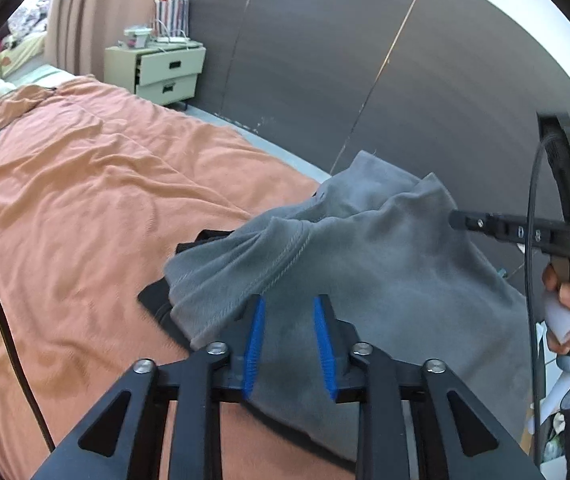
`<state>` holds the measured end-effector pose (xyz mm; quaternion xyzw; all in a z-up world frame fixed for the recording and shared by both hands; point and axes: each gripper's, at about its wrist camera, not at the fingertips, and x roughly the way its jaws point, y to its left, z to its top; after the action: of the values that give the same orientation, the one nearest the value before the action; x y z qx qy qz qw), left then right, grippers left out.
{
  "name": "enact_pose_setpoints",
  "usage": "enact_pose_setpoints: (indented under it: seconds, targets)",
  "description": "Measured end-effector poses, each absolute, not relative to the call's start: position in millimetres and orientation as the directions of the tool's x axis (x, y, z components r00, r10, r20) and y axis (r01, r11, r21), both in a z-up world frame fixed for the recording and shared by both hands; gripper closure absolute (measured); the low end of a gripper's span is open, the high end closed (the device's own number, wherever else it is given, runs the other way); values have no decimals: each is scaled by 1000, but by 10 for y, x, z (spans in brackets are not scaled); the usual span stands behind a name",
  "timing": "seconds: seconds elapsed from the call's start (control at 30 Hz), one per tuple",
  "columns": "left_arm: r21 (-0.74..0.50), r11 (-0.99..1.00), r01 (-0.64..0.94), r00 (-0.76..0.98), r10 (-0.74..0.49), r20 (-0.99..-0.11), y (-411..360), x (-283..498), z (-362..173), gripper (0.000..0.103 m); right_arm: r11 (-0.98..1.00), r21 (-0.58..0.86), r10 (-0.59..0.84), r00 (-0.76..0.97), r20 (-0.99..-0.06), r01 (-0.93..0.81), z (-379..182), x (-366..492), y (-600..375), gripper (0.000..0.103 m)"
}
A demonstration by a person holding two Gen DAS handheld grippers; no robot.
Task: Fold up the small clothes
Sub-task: 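Pinch the grey shirt edge with the left gripper and straighten it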
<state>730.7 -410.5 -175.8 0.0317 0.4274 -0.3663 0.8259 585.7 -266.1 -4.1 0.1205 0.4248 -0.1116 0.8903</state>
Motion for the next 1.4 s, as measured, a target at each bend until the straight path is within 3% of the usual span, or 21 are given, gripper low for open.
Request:
enact_pose_setpoints:
  seconds: [0.17, 0.33, 0.47, 0.77, 0.8, 0.83, 0.93, 1.03, 1.2, 1.27, 1.4]
  targets:
    - [-250, 737, 628, 359, -559, -748, -4165, 7476, -1913, 93, 939, 95, -125, 586, -801, 330, -195, 6221, -2765, 86]
    - [-373, 751, 545, 332, -602, -726, -4071, 7692, -2032, 100, 928, 76, -145, 543, -827, 364, -380, 6491, -2869, 87]
    - [-504, 751, 427, 320, -647, -692, -3933, 7815, -2145, 100, 923, 82, -134, 516, -846, 375, -518, 6689, -2947, 87]
    - [-477, 758, 445, 297, -627, -720, -3901, 7631, -1888, 99, 926, 76, -150, 545, -825, 371, -283, 6619, -2952, 86]
    - [-462, 764, 451, 305, -618, -725, -3883, 7585, -1848, 96, 927, 94, -135, 558, -819, 362, -240, 6540, -2940, 84]
    - [-456, 764, 456, 306, -616, -726, -3868, 7550, -1825, 86, 928, 101, -130, 565, -815, 359, -199, 6456, -2926, 77]
    - [-454, 760, 466, 303, -619, -725, -3797, 7394, -1737, 60, 934, 112, -118, 588, -800, 340, -120, 6191, -2845, 42]
    - [-440, 762, 475, 318, -615, -722, -3736, 7194, -1625, 51, 939, 113, -113, 604, -789, 324, -55, 5927, -2764, 41]
    - [-432, 762, 482, 309, -609, -730, -3673, 6911, -1480, 51, 943, 123, -101, 619, -779, 309, 97, 5491, -2669, 41]
    - [-423, 768, 481, 316, -602, -733, -3637, 6806, -1406, 50, 944, 123, -101, 623, -776, 307, 151, 5362, -2637, 36]
    - [-404, 780, 478, 341, -589, -733, -3531, 6589, -1224, 37, 942, 139, -99, 648, -755, 305, 317, 5051, -2534, 26]
